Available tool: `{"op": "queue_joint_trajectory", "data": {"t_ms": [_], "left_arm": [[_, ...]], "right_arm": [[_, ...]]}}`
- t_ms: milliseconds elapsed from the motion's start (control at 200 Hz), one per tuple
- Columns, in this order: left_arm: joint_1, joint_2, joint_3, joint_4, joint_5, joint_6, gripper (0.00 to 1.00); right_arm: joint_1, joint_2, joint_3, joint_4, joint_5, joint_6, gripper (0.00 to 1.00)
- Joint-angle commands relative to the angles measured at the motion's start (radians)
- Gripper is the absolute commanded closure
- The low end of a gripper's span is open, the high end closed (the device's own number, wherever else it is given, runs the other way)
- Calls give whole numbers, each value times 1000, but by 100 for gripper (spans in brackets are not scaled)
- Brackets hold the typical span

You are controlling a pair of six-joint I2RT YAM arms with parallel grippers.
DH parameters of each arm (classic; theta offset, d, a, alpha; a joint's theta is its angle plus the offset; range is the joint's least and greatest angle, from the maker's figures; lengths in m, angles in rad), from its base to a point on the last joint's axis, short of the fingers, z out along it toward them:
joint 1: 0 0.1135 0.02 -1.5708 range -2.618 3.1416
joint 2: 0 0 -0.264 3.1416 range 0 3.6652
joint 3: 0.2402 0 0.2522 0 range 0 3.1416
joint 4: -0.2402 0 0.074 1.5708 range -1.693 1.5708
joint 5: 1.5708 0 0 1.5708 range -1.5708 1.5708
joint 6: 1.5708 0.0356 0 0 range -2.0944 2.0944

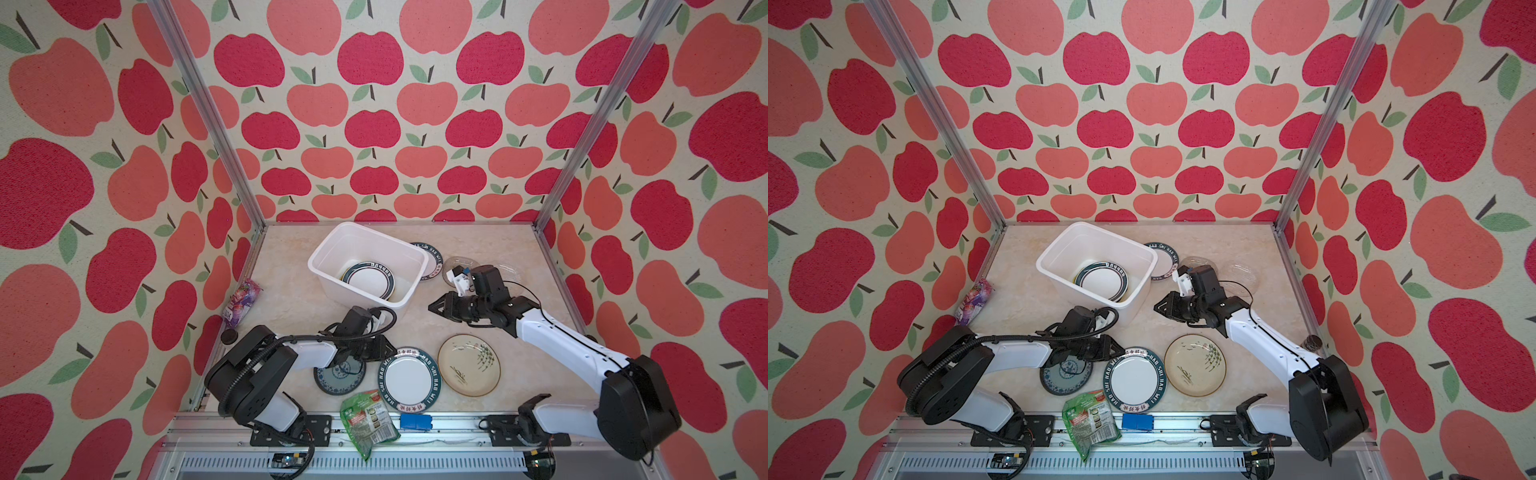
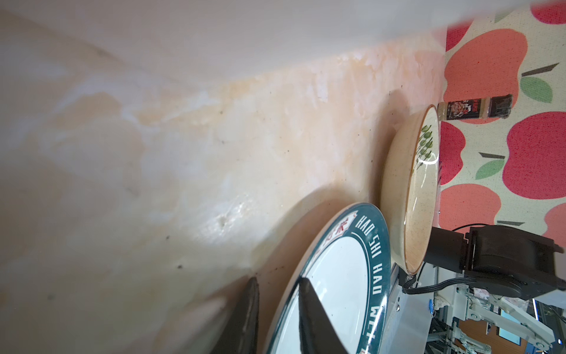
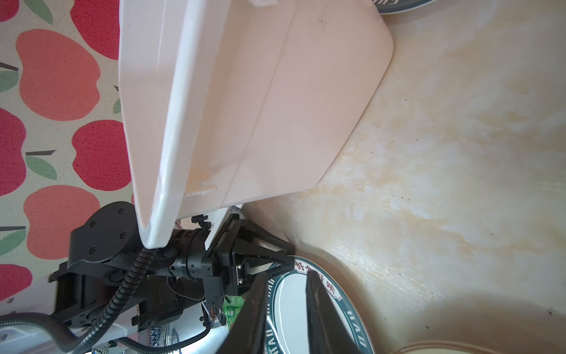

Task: Place the plates into the plastic bin on the countertop
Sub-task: Pick up the plate from the bottom-center of the table.

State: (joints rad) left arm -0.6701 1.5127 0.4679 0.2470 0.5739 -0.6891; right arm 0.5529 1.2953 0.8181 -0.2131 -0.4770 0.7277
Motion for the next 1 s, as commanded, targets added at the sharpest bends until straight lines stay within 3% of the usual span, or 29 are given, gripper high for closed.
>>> {"op": "queue_joint_trajectory", "data": {"t_ms": [0,190,335,725,996], "left_arm": [[4,13,-27,-98,-32,5,80],[26,-25,-21,-143,-65,16,87],[49,-71,-29,-156,-84,12,100],[118,-291,-116,-117,-119,-62,100],[190,-572,-154,-159,-129,-129,100]], "right_arm": [[-11,-2,-7,-13,2,-6,75],[-13,-19,-4,-22,19,-12,75],[-16,-18,2,-30,28,-13,75],[-20,-33,6,-64,-20,-20,74],[-26,-80,-38,-68,-104,-5,57]]}}
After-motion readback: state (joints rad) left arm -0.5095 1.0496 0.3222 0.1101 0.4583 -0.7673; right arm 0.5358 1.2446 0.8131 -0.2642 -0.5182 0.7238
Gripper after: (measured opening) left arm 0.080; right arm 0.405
